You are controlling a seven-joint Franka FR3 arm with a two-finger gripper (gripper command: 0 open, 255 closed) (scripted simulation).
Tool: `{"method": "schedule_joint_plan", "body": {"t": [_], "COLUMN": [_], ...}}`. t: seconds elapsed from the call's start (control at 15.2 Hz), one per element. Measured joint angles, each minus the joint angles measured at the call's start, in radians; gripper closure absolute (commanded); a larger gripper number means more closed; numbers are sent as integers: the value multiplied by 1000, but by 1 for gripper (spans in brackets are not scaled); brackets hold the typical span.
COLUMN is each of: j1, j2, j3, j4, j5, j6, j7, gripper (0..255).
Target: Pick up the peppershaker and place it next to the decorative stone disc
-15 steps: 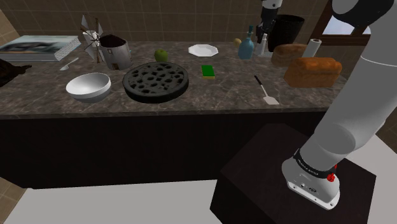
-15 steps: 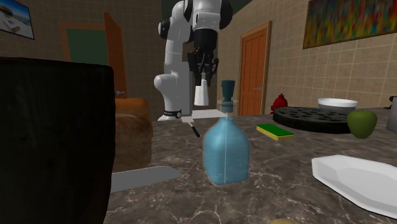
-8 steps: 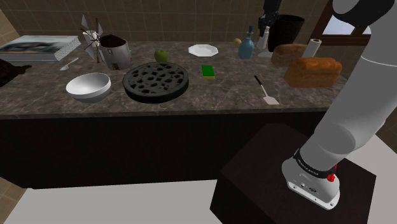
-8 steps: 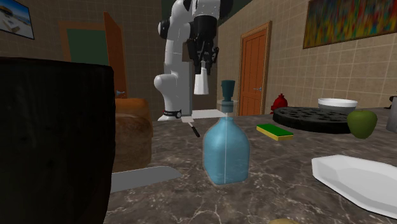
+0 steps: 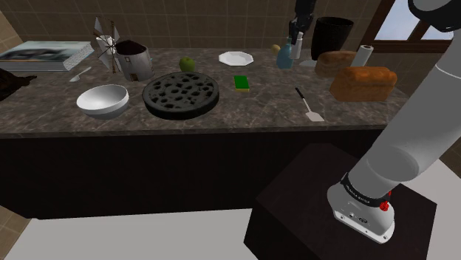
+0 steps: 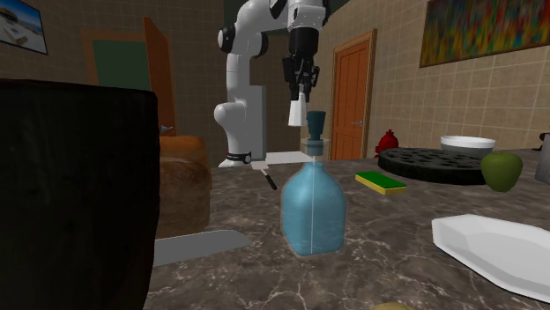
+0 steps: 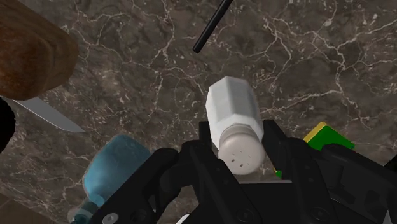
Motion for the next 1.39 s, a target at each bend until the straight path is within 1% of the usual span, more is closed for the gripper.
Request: {"method": "schedule_joint_plan", "body": {"t": [0.33, 0.66, 0.92, 1.39], "j1": [63, 117, 164, 238], "j2": [-78, -122, -143, -145], "j3": [60, 122, 179, 271], "j4": [-80, -136, -154, -152], "j5": [-33, -47, -48, -42], "j6": [-5, -3, -16, -38], "j7": [128, 248, 352, 515], "gripper": [255, 255, 255, 255]}}
